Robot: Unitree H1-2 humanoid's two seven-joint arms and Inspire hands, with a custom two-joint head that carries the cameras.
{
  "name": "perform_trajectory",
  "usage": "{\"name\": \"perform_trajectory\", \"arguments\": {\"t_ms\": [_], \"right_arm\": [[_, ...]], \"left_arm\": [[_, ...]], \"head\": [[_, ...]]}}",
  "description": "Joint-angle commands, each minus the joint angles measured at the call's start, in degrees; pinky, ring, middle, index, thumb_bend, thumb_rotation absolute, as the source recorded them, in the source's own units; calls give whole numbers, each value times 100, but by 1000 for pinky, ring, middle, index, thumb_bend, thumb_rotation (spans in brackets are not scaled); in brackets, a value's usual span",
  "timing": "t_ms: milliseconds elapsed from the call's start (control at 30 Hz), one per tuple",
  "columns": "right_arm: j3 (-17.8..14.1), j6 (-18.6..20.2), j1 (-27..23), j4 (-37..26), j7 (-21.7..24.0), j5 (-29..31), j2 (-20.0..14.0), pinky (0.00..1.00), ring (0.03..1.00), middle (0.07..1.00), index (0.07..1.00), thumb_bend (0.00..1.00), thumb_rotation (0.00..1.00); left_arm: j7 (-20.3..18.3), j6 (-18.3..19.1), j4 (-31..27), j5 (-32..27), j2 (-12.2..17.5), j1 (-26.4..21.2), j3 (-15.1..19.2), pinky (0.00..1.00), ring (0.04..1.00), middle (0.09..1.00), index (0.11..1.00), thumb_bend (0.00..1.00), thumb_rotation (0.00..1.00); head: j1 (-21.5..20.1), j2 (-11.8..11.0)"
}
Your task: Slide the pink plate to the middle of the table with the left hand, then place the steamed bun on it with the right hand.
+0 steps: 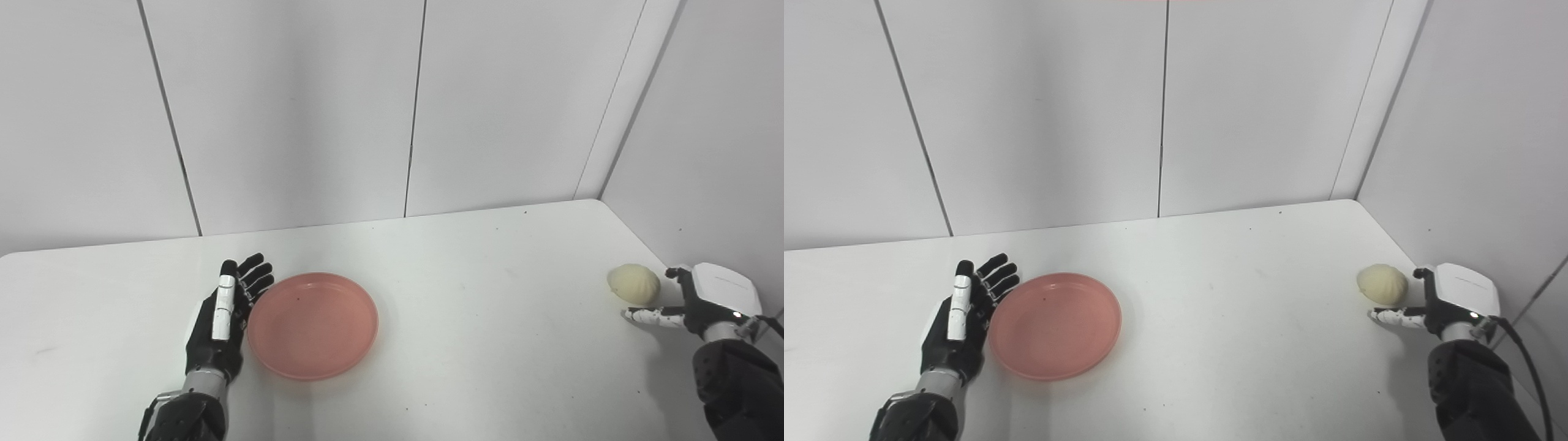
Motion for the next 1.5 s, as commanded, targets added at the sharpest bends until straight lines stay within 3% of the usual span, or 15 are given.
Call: {"name": "perform_trajectory", "arguments": {"t_ms": [0, 233, 400, 600, 967, 1233, 1400, 1467], "right_arm": [[-95, -55, -63, 33, -180, 96, -388, 803, 784, 783, 757, 1000, 566], [-128, -481, -142, 489, -884, 514, -333, 759, 756, 785, 745, 1000, 518], [-128, -1210, -263, 1024, -1626, 883, -213, 705, 713, 751, 728, 969, 449], [70, -1617, -396, 1314, -2074, 1018, -155, 572, 603, 672, 713, 918, 415], [474, -1762, -873, 1899, -2014, 1211, -240, 589, 631, 710, 721, 923, 414], [974, -2112, -1424, 2706, -2296, 1218, -242, 528, 578, 670, 695, 946, 426], [1082, -2054, -1437, 2597, -2311, 1268, -206, 617, 671, 719, 681, 936, 420], [1076, -2099, -1395, 2558, -2434, 1274, -194, 609, 644, 682, 663, 915, 393]], "left_arm": [[-25, 124, -27, 0, 8, -77, 2, 836, 826, 805, 759, 772, 908], [-26, 149, -47, 38, 12, -71, 4, 832, 823, 802, 763, 772, 908], [-32, 152, -48, 29, 6, -68, 19, 836, 822, 799, 759, 769, 902], [-42, 175, -30, 20, -1, -74, 23, 844, 829, 803, 766, 764, 905], [-59, 141, 22, 24, -11, -82, 19, 842, 825, 801, 758, 755, 907], [-43, 151, -18, 49, -22, -69, 4, 837, 825, 799, 754, 758, 905], [-33, 180, -23, 21, -44, -72, 27, 840, 826, 801, 753, 755, 898], [-23, 175, -19, 33, -46, -78, 27, 830, 823, 800, 754, 754, 901]], "head": [[1, 6], [9, 20], [21, 31], [29, 29], [76, 26], [110, 29], [130, 30], [130, 30]]}}
